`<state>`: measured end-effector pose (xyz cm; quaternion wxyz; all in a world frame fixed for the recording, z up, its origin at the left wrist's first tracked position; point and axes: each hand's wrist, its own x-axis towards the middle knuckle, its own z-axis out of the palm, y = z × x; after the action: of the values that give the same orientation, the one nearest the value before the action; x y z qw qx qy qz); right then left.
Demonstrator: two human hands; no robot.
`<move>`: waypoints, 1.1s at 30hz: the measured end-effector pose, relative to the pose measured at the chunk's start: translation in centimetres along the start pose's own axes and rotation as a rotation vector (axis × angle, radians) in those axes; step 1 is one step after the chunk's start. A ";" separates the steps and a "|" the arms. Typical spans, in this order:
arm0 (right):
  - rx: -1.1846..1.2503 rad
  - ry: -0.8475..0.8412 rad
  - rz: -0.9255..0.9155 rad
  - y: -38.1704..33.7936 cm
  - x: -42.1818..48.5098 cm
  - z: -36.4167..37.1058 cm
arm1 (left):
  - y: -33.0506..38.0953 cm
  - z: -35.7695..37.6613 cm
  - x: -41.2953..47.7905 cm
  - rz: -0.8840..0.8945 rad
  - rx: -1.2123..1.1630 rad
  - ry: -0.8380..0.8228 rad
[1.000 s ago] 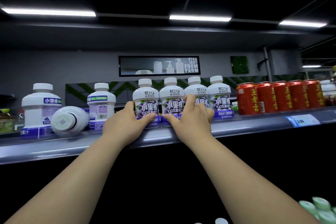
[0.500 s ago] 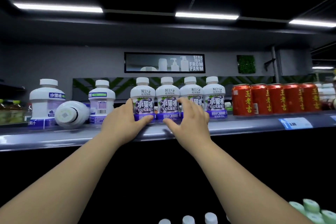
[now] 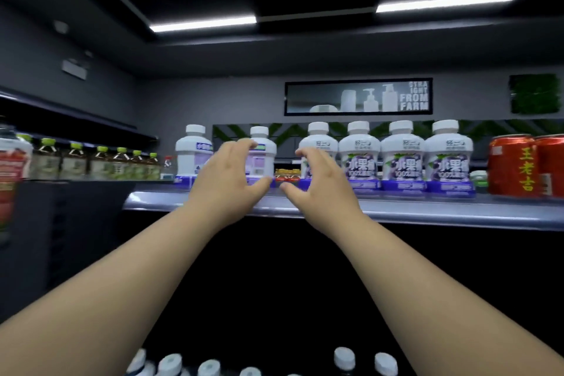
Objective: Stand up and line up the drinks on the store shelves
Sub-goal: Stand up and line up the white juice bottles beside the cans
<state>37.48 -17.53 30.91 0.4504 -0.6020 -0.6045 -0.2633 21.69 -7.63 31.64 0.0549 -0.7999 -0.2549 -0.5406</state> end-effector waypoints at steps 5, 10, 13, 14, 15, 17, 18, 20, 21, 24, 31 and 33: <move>0.065 0.019 0.035 -2.6 2.9 3.2 | -3.4 -2.0 0.7 0.005 0.062 0.037; 0.020 -0.025 0.135 -3.5 5.6 6.2 | -7.1 -1.6 1.6 -0.001 0.036 -0.017; -0.038 -0.019 0.215 -3.2 7.0 7.4 | -9.1 -0.7 2.3 0.024 -0.006 -0.067; -0.065 -0.023 0.248 -3.1 7.4 7.7 | -9.7 -0.5 2.4 0.033 -0.015 -0.083; -0.082 -0.038 0.287 -2.9 7.8 7.9 | -10.2 -0.2 2.6 0.034 -0.020 -0.097; -0.065 -0.089 0.370 -2.8 8.4 8.1 | -10.9 0.2 2.9 0.032 -0.010 -0.102; -0.041 -0.108 0.402 -2.8 8.7 8.3 | -11.2 0.3 3.1 0.037 -0.006 -0.100; -0.014 -0.134 0.428 -2.9 9.1 8.8 | -11.7 0.7 3.3 0.057 -0.016 -0.105; -0.018 -0.140 0.431 -2.9 9.2 9.0 | -11.9 0.9 3.4 0.069 -0.028 -0.109; -0.018 -0.105 0.428 -2.5 9.2 9.3 | -12.0 1.4 3.6 0.116 -0.063 -0.098; 0.008 0.022 0.390 -2.0 7.9 8.7 | -10.8 1.0 6.1 0.026 -0.347 0.019; 0.009 0.048 0.384 -2.0 7.5 8.6 | -10.0 0.7 7.1 -0.022 -0.430 0.054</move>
<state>34.55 -6.72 33.89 0.5095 -0.6978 -0.4687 -0.1840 19.57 3.73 35.80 -0.1161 -0.7755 -0.1409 -0.6043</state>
